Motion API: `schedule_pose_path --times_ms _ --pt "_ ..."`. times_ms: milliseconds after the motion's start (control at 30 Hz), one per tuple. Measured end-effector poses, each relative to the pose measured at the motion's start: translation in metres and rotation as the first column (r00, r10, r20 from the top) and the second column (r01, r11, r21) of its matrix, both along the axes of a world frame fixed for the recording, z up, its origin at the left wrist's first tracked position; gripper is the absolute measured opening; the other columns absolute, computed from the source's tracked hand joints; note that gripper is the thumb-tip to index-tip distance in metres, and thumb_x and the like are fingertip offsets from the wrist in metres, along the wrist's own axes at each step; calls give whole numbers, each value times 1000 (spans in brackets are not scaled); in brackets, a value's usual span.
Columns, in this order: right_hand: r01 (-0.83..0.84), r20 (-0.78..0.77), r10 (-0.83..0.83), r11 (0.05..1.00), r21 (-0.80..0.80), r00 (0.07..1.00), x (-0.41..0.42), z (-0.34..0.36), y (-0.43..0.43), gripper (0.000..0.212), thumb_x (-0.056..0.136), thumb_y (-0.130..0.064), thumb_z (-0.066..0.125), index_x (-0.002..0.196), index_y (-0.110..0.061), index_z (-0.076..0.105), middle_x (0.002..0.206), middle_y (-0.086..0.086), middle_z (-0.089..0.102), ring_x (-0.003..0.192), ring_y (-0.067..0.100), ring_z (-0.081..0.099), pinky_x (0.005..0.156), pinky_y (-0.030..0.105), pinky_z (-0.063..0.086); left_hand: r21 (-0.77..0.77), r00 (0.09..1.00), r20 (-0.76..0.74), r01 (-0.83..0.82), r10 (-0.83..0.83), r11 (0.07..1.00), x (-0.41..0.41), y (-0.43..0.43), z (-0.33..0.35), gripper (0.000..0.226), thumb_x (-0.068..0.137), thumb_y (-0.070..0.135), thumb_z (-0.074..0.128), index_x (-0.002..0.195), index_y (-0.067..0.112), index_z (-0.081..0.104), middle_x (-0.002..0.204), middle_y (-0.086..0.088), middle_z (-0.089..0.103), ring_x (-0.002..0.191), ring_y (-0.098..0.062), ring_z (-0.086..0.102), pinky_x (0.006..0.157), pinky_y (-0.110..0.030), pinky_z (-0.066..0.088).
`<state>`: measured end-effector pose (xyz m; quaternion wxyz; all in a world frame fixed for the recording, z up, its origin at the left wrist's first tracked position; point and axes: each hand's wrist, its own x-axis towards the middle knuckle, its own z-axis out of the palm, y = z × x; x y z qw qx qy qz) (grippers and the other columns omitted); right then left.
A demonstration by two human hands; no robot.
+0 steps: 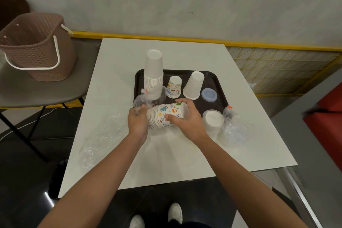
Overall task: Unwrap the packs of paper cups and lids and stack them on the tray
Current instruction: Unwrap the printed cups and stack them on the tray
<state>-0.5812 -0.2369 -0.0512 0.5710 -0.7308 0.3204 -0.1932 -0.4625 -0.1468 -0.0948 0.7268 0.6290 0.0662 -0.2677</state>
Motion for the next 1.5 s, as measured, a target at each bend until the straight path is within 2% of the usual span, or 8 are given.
schedule_pose_path --times_ms 233,433,600,767,967,1067,1267,1500 --pt "44 -34 -43 999 18 998 0 0 -2 55 75 -21 78 117 -28 44 112 -8 52 99 9 54 64 12 50 -312 937 -349 -117 0 943 2 8 3 51 96 -5 39 144 13 35 123 -11 58 106 -30 62 79 -48 56" --pt "67 -16 -66 996 53 998 0 -1 0 53 76 -17 77 115 -27 43 111 -9 51 99 8 53 64 8 51 -248 928 -300 148 -221 958 4 8 -3 32 91 11 52 122 12 60 121 -16 64 106 -31 65 80 -42 58" --pt "61 -40 -58 996 68 997 -2 -3 -7 55 74 -16 78 116 -27 44 116 -4 53 110 18 56 87 35 56 -120 868 -409 254 -281 960 1 11 -7 20 91 19 57 108 15 65 107 -11 69 100 -27 65 71 -35 56" --pt "71 -4 -72 990 119 997 -4 -1 -8 52 75 -16 78 115 -27 46 116 -4 54 109 18 58 84 35 57 -19 925 -296 243 -238 970 -3 13 -16 28 86 -7 54 112 2 60 97 -13 65 85 -25 63 66 -30 54" --pt "-3 -74 7 999 54 997 -5 5 -7 52 75 -16 77 115 -26 46 114 -5 54 105 14 57 75 23 55 185 939 -107 343 -328 921 0 22 -28 24 89 7 60 112 8 63 94 -9 67 83 -21 58 62 -31 45" --pt "-44 -170 40 999 -22 985 -6 5 -7 52 75 -18 78 113 -29 44 111 -9 50 99 11 53 65 14 49 405 910 28 368 -413 837 4 28 -34 24 95 14 50 116 11 61 110 -10 65 96 -23 59 82 -37 52" --pt "-261 -431 166 950 -172 887 -8 -2 -2 54 74 -20 78 115 -30 44 118 -6 49 107 14 52 89 31 52 722 763 138 359 -631 592 -3 42 -34 30 90 11 54 118 9 65 114 -11 67 101 -25 62 85 -28 47" --pt "-536 -644 205 758 -372 737 -5 -10 8 62 77 -26 74 129 -22 41 124 2 47 112 22 52 94 32 47 743 721 298 237 -626 626 -8 39 -20 19 78 8 64 95 10 73 92 -8 71 73 -18 60 68 -20 44"
